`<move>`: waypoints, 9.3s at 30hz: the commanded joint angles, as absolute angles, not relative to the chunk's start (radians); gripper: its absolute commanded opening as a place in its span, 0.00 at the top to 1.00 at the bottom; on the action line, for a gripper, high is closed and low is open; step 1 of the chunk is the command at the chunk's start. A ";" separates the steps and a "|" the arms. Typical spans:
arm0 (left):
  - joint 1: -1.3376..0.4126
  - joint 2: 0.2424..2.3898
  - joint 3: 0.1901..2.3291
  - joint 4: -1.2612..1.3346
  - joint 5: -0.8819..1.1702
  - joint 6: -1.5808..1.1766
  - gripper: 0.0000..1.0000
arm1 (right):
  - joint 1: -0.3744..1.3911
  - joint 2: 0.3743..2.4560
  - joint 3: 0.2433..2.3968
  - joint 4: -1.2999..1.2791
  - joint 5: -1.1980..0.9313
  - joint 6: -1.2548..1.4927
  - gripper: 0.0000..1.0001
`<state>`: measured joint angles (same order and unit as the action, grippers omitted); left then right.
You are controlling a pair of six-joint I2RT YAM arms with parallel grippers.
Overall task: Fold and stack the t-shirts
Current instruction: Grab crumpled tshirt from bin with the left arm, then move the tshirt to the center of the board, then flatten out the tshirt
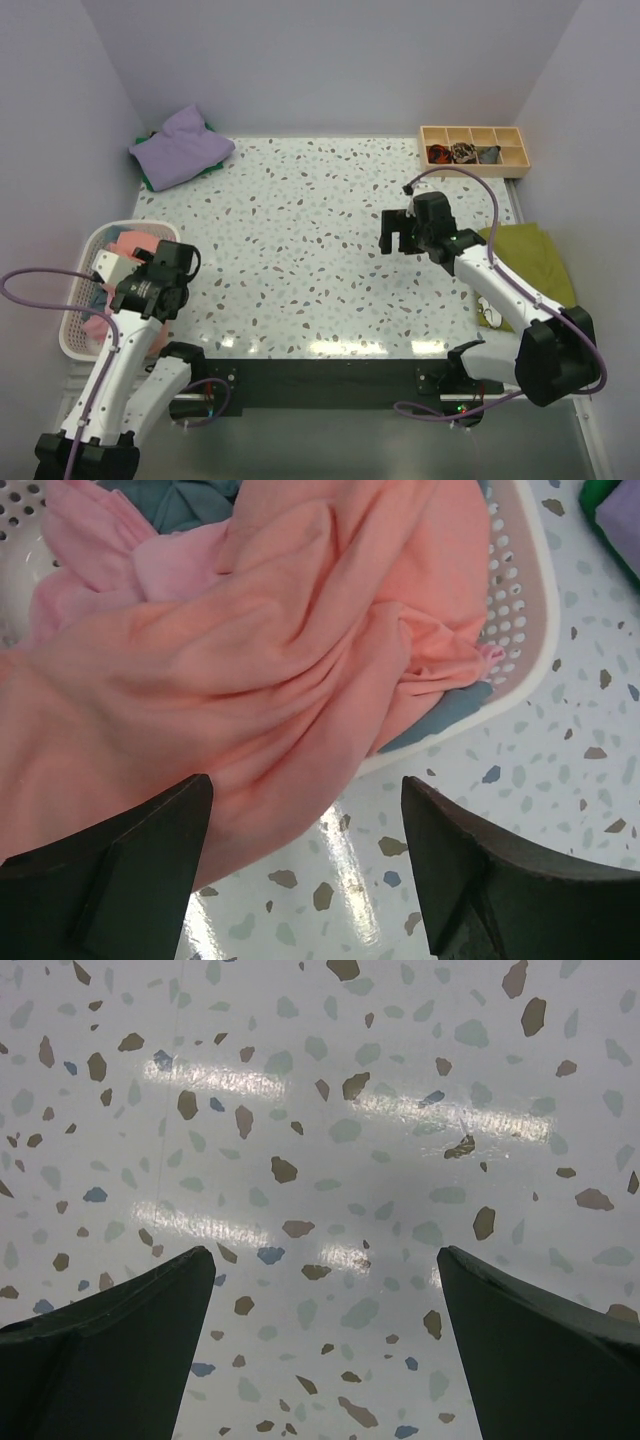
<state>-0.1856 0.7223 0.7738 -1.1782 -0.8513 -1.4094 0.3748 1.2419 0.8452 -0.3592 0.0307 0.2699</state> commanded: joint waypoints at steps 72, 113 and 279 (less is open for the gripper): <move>-0.835 1.939 1.627 -0.247 -0.314 -0.377 0.17 | 0.376 0.796 0.859 -0.505 0.348 0.351 0.01; -0.097 1.353 0.781 -0.333 -0.565 -0.647 0.00 | 0.773 1.315 0.900 -0.506 0.139 0.267 0.01; -0.535 1.038 2.132 -1.129 -0.318 -0.319 1.00 | 0.801 1.006 1.853 -1.003 0.397 0.103 1.00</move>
